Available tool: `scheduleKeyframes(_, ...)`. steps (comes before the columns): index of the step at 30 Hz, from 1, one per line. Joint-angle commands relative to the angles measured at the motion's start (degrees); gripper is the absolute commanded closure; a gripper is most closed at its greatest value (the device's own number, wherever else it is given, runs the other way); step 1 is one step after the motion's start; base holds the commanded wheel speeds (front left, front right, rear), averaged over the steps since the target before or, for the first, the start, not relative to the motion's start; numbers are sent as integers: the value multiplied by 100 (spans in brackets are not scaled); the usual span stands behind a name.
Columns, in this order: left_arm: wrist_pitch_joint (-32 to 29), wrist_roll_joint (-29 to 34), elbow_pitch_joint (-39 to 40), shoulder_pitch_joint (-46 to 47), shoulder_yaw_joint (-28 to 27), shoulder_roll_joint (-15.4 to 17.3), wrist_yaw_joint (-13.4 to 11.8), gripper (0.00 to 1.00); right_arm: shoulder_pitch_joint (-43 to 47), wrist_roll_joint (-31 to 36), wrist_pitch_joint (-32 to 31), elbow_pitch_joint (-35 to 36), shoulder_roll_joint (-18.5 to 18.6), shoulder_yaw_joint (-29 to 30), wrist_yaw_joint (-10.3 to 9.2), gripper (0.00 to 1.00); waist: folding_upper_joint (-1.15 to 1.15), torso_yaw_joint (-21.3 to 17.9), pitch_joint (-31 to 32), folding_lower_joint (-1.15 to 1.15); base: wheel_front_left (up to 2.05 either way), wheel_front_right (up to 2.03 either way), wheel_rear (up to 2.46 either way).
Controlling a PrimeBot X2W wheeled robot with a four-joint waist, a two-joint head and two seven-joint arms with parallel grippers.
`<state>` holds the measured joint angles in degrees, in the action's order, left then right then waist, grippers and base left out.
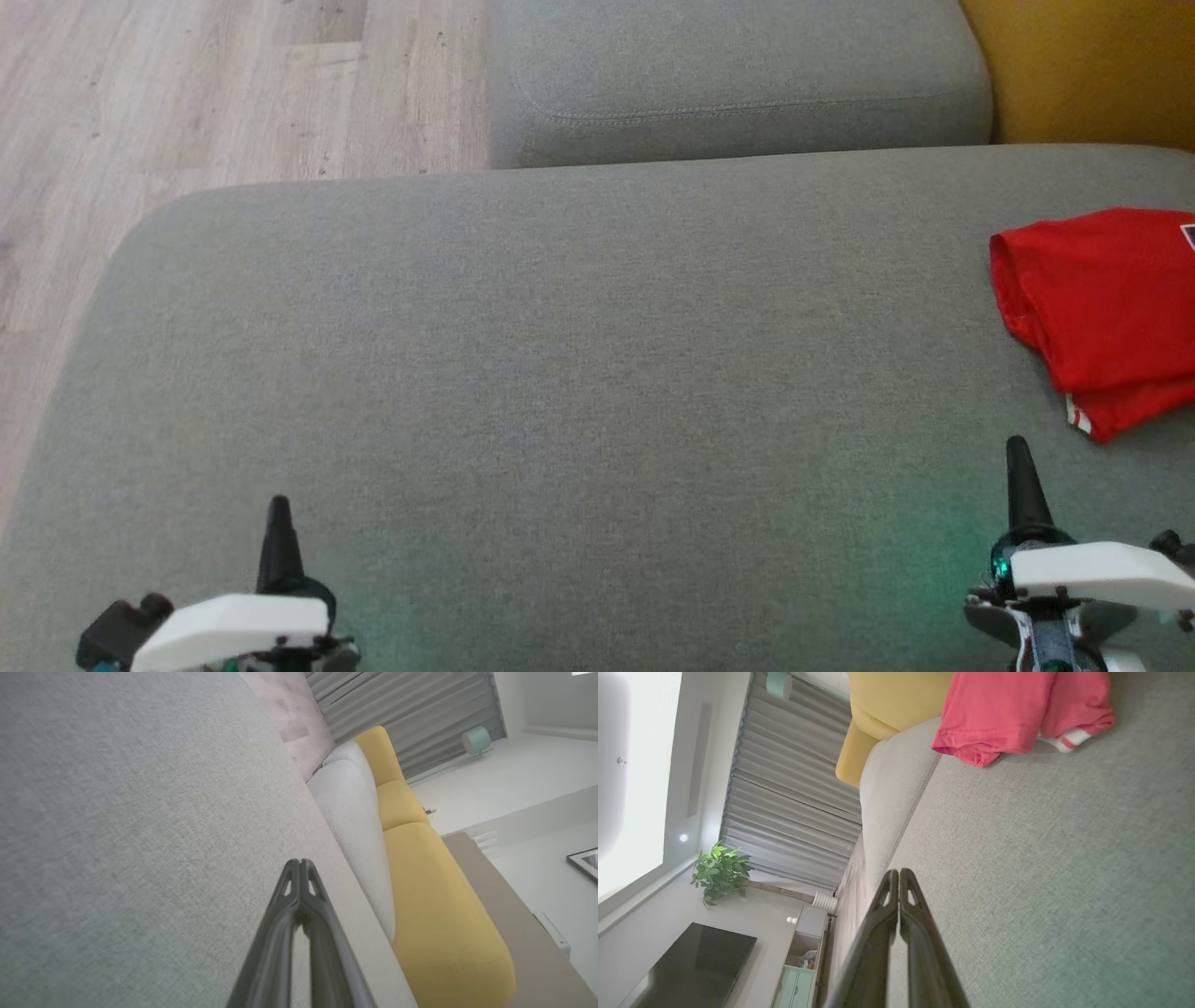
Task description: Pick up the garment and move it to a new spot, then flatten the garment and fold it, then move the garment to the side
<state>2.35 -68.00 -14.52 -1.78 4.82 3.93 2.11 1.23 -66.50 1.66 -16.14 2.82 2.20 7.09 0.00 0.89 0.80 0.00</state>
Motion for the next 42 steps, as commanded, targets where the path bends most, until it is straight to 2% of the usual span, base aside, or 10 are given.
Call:
scheduleKeyframes(1,-44,-150,156,355,-237,80,63,100,-302,-165,-42,203,131,-51,28,100,0,-2,-3,0,0,0,0)
scheduleKeyframes(29,-541,-2044,81,679,-742,71,427,100,-627,-2117,-532,218,129,191,37,100,0,-69,-76,0,0,0,0)
scheduleKeyframes(39,-695,-2612,59,778,-899,64,537,100,-726,-2704,-683,222,125,267,40,100,0,-89,-98,0,0,0,0)
scheduleKeyframes(42,-701,-2606,58,778,-907,59,537,100,-726,-2699,-688,222,121,273,40,100,0,-89,-98,0,0,0,0)
